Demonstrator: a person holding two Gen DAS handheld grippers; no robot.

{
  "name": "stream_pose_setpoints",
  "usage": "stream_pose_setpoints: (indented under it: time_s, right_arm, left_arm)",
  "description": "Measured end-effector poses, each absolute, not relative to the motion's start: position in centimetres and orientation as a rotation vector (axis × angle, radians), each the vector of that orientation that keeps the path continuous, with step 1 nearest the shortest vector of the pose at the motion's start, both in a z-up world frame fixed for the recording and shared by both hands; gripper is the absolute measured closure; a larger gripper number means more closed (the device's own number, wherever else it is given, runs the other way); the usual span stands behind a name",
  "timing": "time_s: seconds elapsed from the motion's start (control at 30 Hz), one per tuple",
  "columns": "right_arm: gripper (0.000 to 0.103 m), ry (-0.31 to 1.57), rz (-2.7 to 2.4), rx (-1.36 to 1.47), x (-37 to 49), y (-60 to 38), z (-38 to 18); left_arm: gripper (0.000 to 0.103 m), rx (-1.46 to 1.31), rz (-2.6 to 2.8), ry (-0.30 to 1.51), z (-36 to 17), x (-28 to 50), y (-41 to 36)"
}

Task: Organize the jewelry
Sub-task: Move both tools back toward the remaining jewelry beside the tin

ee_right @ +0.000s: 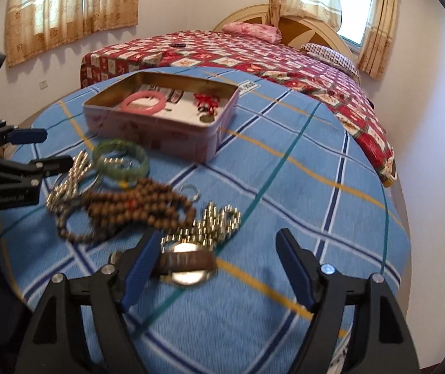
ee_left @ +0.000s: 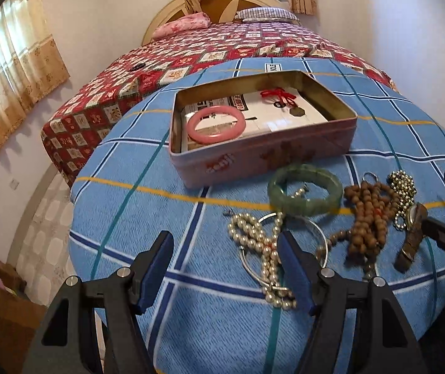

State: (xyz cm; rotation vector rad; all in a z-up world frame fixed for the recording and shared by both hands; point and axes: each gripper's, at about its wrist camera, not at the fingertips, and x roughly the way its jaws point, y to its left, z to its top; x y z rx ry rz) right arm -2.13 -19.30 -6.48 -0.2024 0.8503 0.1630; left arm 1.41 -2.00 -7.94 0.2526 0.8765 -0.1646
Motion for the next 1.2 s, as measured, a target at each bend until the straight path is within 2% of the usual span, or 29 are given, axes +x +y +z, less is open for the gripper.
stream_pose_setpoints:
  time_s: [0.37,1.2]
  right_arm:
    - [0.023,0.901,0.176,-0.188,-1.4,-19.3,-9.0]
    - [0.025,0.881,0.146,-0.134,0.6,-20.3,-9.3]
  left_arm:
    - [0.034,0.228,-0.162,0.914,-9.0,2.3,-1.9]
    - [0.034,0.162,-0.222,0.862,-7.1,5.6,-4.3]
